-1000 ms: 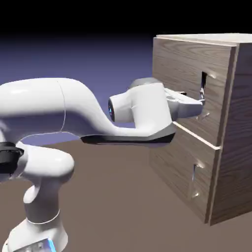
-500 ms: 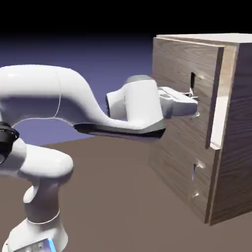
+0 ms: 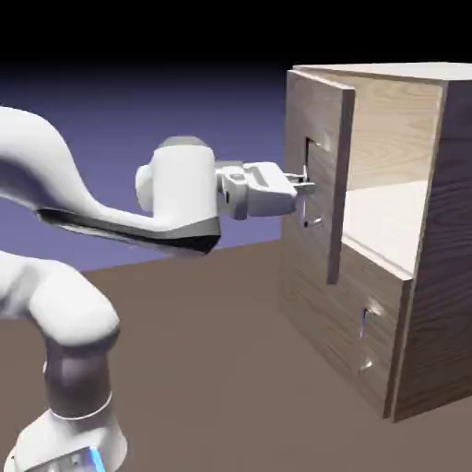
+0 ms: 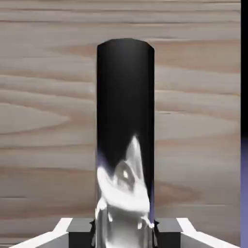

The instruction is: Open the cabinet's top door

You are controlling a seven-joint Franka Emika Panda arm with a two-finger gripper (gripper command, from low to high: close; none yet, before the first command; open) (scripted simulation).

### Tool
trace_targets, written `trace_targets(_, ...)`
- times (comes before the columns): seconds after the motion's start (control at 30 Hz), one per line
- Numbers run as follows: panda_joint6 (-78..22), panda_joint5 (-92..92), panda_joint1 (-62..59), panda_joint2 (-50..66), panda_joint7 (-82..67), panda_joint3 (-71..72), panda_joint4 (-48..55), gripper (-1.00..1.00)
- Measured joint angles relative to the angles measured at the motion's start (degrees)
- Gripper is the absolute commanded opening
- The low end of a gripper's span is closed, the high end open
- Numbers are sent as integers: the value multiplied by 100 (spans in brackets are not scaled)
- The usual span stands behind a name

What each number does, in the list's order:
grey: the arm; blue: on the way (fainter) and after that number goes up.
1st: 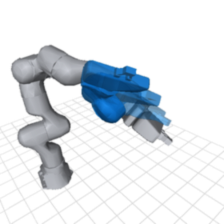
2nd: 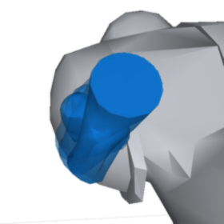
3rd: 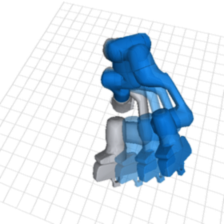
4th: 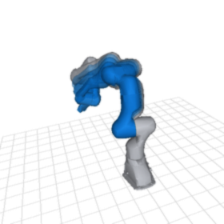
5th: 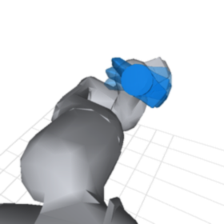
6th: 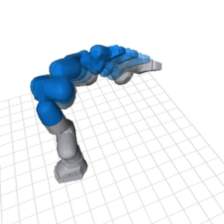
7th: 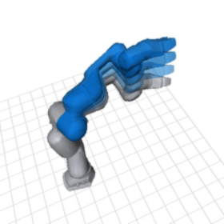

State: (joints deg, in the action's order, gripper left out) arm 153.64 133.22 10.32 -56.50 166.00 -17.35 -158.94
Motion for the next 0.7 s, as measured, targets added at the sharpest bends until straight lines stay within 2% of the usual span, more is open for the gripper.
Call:
trace_targets(0.27, 354, -1521, -1377, -729, -327, 1508, -524, -100)
trace_targets(0.5, 127, -3263, -1590, -1571, -1430, 2226, -1023, -100)
trace_targets(0.7, -548, -4757, -1262, -2226, -2356, 2833, -1360, -100)
